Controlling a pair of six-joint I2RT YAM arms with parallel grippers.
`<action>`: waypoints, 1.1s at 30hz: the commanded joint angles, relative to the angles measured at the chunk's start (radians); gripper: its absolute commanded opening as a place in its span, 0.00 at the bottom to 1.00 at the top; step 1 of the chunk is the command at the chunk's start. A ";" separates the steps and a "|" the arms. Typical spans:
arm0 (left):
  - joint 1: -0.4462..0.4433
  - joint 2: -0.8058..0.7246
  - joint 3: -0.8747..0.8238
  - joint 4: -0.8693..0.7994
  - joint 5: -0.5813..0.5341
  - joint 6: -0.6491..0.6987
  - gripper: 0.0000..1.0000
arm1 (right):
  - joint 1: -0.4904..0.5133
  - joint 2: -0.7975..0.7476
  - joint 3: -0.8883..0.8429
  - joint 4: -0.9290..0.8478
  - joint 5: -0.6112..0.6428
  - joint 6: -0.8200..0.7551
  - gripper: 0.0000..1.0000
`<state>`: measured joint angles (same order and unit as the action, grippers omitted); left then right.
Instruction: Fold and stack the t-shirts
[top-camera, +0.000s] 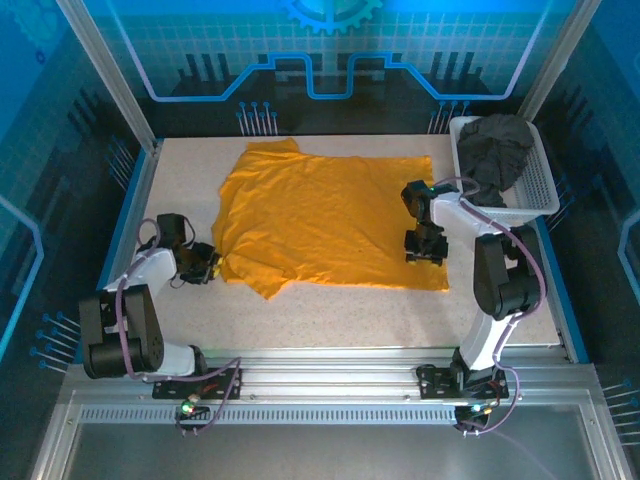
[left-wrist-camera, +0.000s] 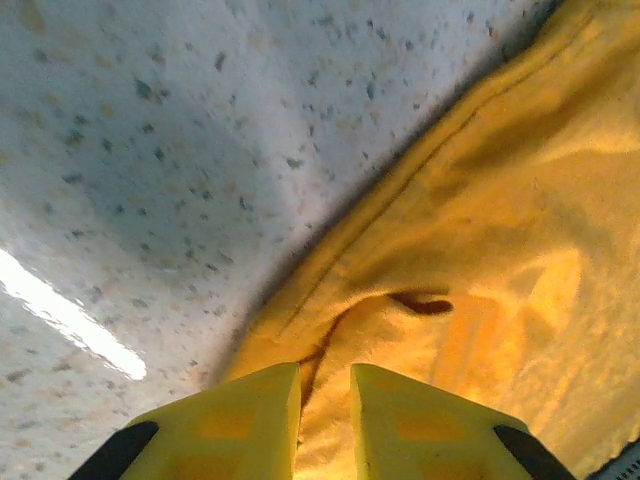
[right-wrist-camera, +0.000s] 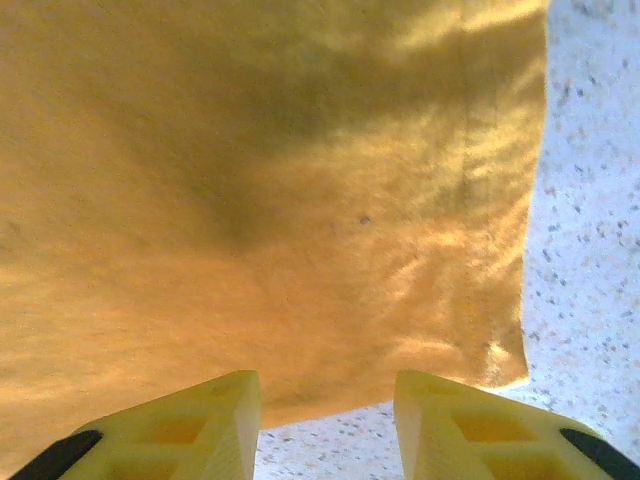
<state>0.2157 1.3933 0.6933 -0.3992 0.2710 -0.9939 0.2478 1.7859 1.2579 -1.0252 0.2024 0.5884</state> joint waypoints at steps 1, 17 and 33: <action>-0.044 -0.016 0.039 -0.020 0.039 -0.048 0.23 | -0.005 -0.012 0.008 0.018 -0.033 -0.016 0.40; -0.112 0.049 0.105 -0.076 -0.104 0.035 0.37 | -0.025 -0.132 -0.107 0.120 -0.164 -0.067 0.48; -0.137 0.114 0.056 0.003 -0.099 0.047 0.30 | -0.039 -0.123 -0.107 0.123 -0.189 -0.055 0.48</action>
<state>0.0898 1.4982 0.7544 -0.3782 0.1947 -0.9653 0.2214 1.6756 1.1568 -0.9028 0.0357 0.5373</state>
